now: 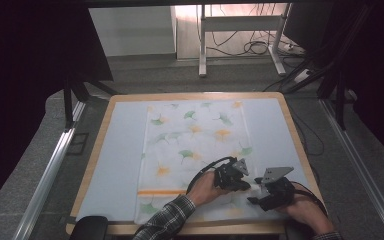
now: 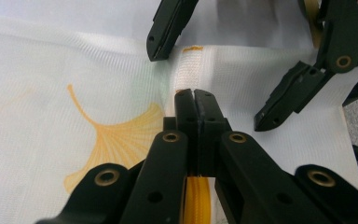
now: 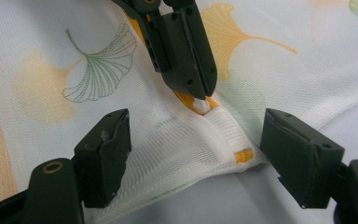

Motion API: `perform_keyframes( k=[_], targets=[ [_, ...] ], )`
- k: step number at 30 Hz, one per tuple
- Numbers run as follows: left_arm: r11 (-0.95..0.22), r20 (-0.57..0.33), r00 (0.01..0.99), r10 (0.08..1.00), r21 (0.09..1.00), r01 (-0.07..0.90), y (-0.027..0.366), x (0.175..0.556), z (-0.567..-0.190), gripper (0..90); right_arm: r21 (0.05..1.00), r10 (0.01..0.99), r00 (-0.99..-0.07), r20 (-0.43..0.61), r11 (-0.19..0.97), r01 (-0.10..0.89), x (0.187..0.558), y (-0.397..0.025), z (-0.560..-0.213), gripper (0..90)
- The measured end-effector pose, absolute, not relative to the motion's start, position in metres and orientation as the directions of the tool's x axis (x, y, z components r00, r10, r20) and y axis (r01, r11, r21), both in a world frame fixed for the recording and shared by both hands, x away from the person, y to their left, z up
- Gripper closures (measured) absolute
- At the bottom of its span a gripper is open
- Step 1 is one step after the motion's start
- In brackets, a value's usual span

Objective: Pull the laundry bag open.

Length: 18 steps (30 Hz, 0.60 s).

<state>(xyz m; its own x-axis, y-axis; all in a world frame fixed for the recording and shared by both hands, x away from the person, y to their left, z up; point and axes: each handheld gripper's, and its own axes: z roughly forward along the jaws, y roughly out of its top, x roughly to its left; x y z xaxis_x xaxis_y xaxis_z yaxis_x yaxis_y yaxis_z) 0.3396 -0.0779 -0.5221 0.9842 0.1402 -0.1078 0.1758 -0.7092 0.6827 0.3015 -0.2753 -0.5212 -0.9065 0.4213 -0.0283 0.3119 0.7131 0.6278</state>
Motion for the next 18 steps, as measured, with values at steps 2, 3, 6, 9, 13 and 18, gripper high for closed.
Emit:
perform_keyframes(
  k=[2,3,6,9,13,18],
  targets=[
    [-0.708,-0.113,0.983,0.141,0.683,0.18,-0.077,0.339,-0.523,90.0,0.629,0.421,-0.907,-0.03,0.713,0.31,0.302,-0.275,-0.521,24.9],
    [-0.709,-0.113,0.984,0.141,0.682,0.18,-0.076,0.339,-0.522,90.0,0.629,0.421,-0.907,-0.03,0.713,0.31,0.302,-0.275,-0.521,24.9],
    [-0.709,-0.117,0.983,0.138,0.681,0.181,-0.075,0.34,-0.523,90.0,0.629,0.421,-0.906,-0.03,0.712,0.31,0.302,-0.275,-0.521,25.1],
    [-0.708,-0.118,0.983,0.14,0.682,0.183,-0.074,0.339,-0.523,90.0,0.63,0.421,-0.907,-0.03,0.712,0.31,0.302,-0.276,-0.521,25.1],
    [-0.715,-0.112,0.984,0.14,0.676,0.179,-0.067,0.34,-0.521,90.0,0.631,0.421,-0.906,-0.028,0.711,0.311,0.302,-0.276,-0.521,25.1],
    [-0.668,-0.156,0.972,0.174,0.707,0.233,-0.048,0.344,-0.518,90.0,0.63,0.423,-0.906,-0.026,0.711,0.314,0.302,-0.276,-0.521,25.1]
  ],
)
